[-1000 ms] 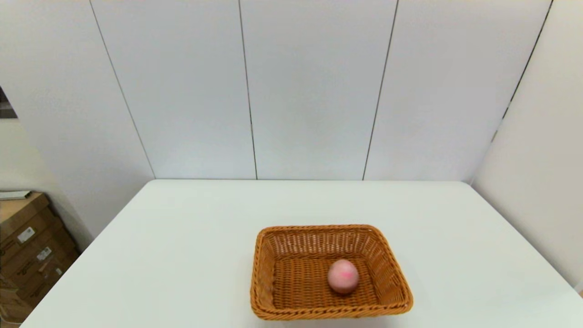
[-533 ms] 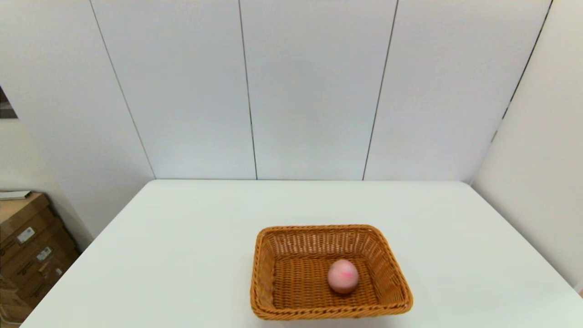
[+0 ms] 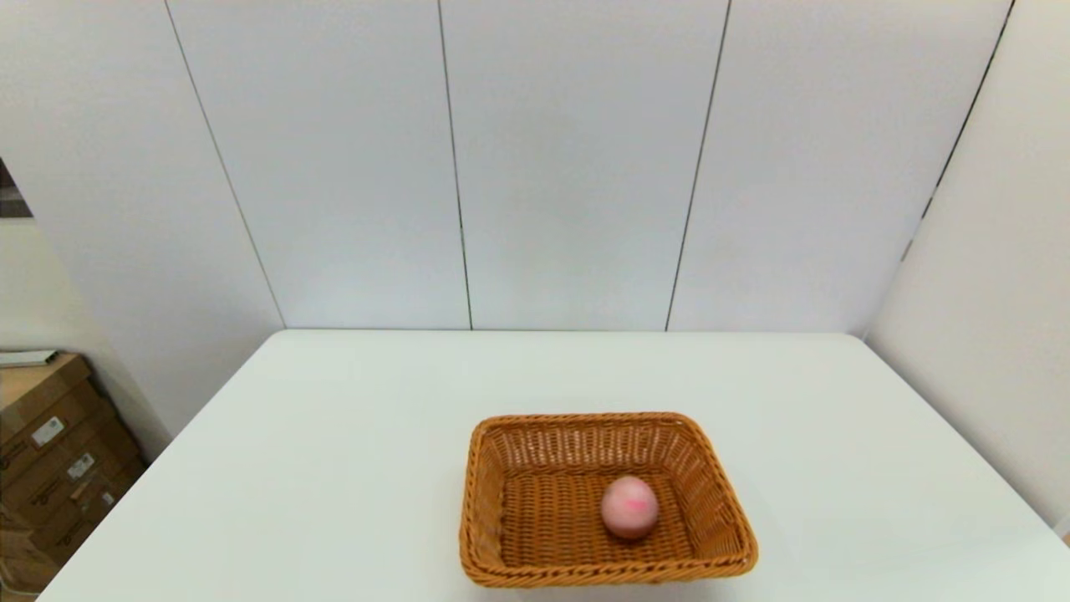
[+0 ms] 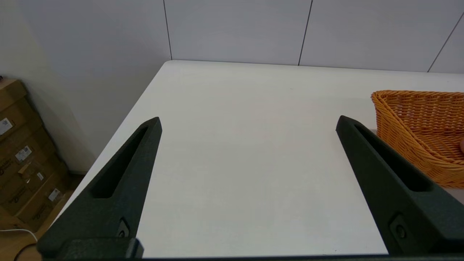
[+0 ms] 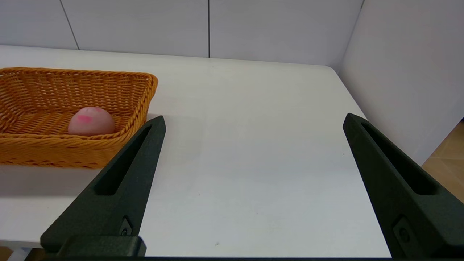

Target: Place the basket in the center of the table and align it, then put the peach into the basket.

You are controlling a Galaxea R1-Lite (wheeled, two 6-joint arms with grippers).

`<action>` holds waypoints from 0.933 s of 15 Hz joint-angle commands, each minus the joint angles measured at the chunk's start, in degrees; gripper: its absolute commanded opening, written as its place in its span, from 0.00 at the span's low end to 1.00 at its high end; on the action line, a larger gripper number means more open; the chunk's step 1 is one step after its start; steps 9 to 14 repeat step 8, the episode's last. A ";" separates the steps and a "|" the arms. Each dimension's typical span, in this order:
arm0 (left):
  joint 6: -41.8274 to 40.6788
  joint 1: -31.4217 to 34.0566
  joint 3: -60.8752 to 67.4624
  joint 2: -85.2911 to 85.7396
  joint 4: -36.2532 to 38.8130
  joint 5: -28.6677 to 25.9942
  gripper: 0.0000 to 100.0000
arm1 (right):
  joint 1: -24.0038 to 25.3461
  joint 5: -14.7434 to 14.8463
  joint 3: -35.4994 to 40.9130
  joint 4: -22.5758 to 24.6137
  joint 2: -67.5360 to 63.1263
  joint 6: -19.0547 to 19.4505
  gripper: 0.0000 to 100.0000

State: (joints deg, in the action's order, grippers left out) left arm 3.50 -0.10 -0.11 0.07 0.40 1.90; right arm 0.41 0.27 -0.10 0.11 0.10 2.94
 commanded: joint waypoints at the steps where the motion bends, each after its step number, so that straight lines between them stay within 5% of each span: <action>1: 0.02 0.01 0.02 -0.07 0.04 0.03 1.00 | 0.02 -0.09 0.01 -0.02 -0.01 -0.04 1.00; 14: 0.02 0.01 0.02 -0.07 0.04 0.03 1.00 | 0.02 0.43 0.01 0.15 -0.01 -2.76 1.00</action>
